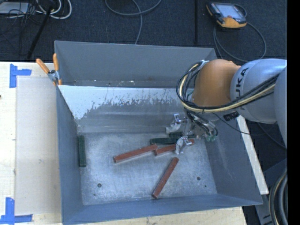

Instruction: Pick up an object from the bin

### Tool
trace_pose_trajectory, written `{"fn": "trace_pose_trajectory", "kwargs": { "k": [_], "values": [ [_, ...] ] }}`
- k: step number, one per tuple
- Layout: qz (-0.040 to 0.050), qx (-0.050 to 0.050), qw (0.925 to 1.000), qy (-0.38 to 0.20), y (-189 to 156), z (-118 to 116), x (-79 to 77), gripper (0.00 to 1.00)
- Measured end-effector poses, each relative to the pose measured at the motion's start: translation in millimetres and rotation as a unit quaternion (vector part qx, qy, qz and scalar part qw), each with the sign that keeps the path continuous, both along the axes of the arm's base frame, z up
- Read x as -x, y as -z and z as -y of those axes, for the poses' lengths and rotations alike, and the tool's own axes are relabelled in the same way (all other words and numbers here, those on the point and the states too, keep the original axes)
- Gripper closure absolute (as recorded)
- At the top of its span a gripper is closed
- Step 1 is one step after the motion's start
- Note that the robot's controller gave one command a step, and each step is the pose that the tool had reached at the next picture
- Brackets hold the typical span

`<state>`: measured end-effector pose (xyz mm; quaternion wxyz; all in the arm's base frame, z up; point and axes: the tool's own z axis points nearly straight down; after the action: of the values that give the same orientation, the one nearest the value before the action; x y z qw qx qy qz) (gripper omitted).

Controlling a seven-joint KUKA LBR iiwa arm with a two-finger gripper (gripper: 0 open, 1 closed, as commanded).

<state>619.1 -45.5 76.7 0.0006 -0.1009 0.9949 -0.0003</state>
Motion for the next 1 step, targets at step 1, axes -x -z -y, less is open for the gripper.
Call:
{"fn": "trace_pose_trajectory", "kwargs": {
  "k": [1],
  "values": [
    [0.0003, 0.000, 1.0000, 0.000, -2.7, -0.1, 0.6, 1.00]
  ]
}}
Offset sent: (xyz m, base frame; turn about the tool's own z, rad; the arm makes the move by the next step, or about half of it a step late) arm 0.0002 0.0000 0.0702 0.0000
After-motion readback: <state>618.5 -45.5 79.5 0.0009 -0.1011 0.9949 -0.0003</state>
